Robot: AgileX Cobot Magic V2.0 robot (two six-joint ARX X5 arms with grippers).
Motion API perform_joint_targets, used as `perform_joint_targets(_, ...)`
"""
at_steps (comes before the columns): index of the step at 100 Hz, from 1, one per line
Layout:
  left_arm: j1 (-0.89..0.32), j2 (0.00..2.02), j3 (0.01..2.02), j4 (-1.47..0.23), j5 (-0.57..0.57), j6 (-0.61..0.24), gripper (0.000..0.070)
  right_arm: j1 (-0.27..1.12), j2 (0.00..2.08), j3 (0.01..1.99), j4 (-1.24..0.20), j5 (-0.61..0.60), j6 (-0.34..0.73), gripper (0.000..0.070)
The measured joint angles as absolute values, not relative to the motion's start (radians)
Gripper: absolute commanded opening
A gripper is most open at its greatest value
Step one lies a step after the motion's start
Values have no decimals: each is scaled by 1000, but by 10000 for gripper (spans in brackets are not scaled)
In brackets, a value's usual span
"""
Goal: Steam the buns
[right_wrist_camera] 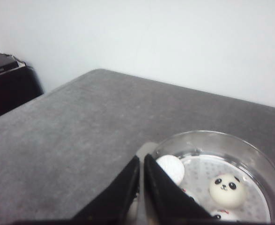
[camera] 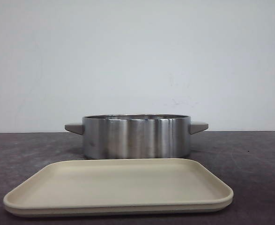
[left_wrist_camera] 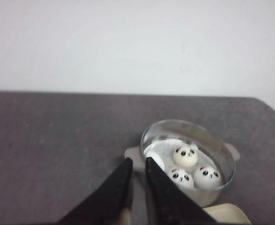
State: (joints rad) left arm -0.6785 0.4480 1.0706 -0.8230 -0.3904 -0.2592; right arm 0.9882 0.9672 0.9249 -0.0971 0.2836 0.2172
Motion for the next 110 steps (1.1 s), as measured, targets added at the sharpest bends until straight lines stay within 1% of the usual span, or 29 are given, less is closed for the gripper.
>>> perform_joint_targets(21, -679, 394, 1071, -830, -390, -274, 0, 988, 967, 925, -60, 287, 217, 7)
perform_joint_targets(72, -679, 390, 1071, -831, -390, -277, 0, 984, 965, 925, -59, 287, 217, 7)
perform_joint_targets(83, -679, 390, 1071, -830, -390, -277, 0, 929, 937, 922, -64, 282, 217, 7)
perform_joint_targets(91, -679, 389, 1071, -831, -390, -277, 0, 861, 870, 884, -82, 281, 212, 7)
perform_joint_targets(102, -679, 389, 1071, -831, -390, -277, 0, 760, 744, 745, -91, 260, 174, 7)
perform_joint_targets(110, -679, 389, 1071, -831, -390, -277, 0, 685, 647, 608, -49, 224, 148, 7)
